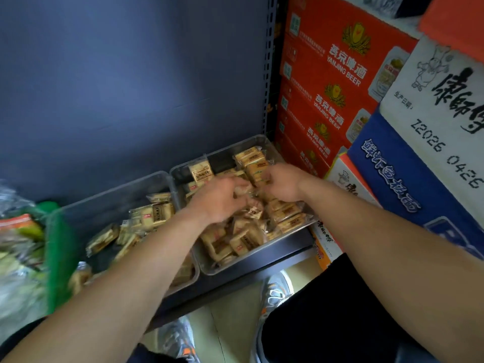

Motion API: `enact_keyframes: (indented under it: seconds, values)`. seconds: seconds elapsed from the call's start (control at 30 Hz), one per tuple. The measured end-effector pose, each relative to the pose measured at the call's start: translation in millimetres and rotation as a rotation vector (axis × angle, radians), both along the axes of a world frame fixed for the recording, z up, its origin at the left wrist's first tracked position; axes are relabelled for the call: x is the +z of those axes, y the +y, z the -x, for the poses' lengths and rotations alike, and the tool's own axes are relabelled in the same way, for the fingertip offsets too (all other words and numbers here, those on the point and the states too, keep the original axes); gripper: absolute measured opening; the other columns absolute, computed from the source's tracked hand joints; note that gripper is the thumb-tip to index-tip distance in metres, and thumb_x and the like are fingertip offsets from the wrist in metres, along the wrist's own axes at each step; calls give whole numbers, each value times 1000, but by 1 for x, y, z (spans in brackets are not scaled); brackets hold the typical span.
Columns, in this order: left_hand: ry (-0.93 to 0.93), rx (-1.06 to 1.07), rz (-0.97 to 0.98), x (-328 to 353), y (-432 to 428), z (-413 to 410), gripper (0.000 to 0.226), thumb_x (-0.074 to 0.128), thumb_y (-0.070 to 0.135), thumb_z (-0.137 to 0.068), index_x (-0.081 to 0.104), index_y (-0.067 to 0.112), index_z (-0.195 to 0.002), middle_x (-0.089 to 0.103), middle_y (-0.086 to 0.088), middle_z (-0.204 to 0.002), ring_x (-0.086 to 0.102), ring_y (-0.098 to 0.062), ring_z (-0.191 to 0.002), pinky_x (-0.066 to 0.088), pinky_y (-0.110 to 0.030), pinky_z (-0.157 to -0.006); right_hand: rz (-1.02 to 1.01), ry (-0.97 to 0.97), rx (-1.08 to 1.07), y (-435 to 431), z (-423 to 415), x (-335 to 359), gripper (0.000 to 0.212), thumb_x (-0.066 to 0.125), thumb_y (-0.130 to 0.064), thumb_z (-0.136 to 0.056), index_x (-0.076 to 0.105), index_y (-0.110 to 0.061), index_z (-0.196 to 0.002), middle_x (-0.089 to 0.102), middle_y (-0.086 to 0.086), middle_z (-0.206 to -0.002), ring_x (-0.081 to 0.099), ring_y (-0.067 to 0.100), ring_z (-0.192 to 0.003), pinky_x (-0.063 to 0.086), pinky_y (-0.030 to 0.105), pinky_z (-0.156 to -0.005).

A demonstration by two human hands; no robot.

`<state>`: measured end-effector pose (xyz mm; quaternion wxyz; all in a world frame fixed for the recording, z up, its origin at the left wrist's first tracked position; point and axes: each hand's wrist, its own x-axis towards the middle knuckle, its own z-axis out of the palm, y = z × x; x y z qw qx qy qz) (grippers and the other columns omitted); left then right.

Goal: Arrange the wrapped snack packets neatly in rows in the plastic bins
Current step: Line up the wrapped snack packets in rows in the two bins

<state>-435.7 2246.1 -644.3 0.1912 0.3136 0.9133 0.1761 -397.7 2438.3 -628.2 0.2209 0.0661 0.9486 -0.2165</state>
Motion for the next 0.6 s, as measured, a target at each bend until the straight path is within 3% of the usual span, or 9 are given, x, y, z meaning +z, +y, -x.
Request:
enact_keyframes:
  seconds: [0.13,0.3,0.43,0.6]
  values:
    - [76,88,126,42,-96,2,37,60,44,-97,63,31,-132,57,5,-141,55,-21,-128,43,-35,-103,31,-1,114,-39,14,-4,45,57,-32,-99,52,-20,-143,53,8,-137,50,21,-113,41,30,-87]
    - [-96,300,218,40,-192,-3,41,69,41,-93,64,25,-131,62,1,-135,58,-19,-123,43,-32,-103,-70,-12,302,-79,24,-10,65,59,-34,-99,32,-23,-157,32,9,-160,36,29,-144,35,36,-114]
    - [-154,433,199,23,-240,0,49,71,40,-92,59,25,-137,60,1,-140,59,-18,-123,43,-34,-107,-98,65,430,-125,38,-8,63,57,-40,-99,32,-27,-156,32,4,-158,33,29,-145,33,41,-117]
    - [-240,458,307,-4,-279,-1,66,69,40,-94,41,26,-152,40,1,-157,41,-20,-142,33,-36,-117,-197,194,688,-198,69,-23,65,56,-46,-98,34,-23,-155,41,4,-150,40,27,-138,39,44,-111]
